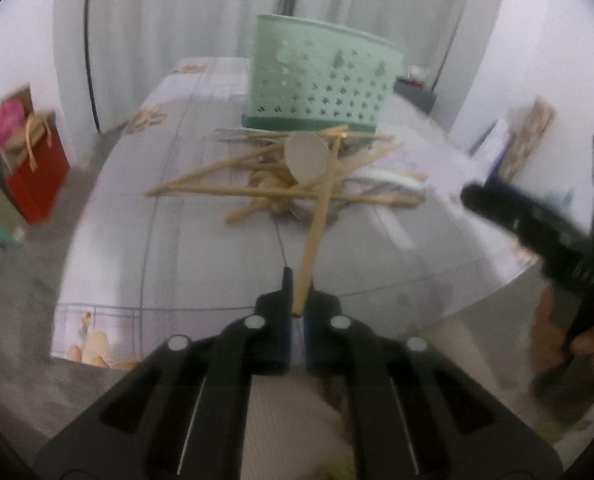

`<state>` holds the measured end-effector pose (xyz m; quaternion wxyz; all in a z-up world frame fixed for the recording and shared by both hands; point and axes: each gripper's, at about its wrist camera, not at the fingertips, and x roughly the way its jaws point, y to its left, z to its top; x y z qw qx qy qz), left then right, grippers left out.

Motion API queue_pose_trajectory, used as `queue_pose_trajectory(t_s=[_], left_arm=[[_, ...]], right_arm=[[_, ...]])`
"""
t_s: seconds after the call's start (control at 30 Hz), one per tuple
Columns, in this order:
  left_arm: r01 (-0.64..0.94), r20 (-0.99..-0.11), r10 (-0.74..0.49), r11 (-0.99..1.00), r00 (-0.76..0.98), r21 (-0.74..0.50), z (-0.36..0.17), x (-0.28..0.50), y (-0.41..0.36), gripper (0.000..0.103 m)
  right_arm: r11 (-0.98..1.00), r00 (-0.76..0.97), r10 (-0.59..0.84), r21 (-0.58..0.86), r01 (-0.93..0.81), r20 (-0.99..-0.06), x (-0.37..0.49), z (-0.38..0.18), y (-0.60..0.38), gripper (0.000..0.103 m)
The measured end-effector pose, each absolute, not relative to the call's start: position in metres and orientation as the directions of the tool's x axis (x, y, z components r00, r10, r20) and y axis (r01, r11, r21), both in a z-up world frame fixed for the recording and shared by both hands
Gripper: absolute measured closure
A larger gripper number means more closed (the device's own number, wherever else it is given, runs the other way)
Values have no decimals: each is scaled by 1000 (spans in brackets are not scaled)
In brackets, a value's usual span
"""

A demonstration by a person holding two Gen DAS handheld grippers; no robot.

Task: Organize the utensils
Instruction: 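Reach into the chopstick pile and grasp a wooden chopstick with the left tool, then lift the wooden chopstick out of the pile with the left tool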

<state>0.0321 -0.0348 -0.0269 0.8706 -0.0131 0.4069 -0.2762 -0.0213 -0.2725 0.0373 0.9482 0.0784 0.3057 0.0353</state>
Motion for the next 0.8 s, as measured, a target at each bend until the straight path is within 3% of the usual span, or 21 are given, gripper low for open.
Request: queue_pose_trajectory(t_s=[0.2, 0.5, 0.53, 0.67, 0.8], left_arm=[[392, -658, -612, 790, 439, -473, -39, 53, -1, 100], [206, -512, -716, 656, 474, -726, -52, 81, 48, 100], [182, -503, -717, 644, 483, -743, -54, 83, 52, 99], [129, -478, -701, 624, 530, -771, -56, 80, 65, 74], [92, -453, -705, 588, 546, -804, -62, 74, 72, 71]], right_arm=[[987, 797, 127, 154, -44, -590, -17, 37, -260, 15], [987, 776, 134, 151, -51, -616, -13, 34, -250, 15], [987, 774, 136, 153, -52, -618, -12, 34, -250, 15], [986, 771, 143, 158, -56, -620, -10, 33, -249, 15], [983, 768, 155, 173, -58, -621, -10, 31, -249, 15]])
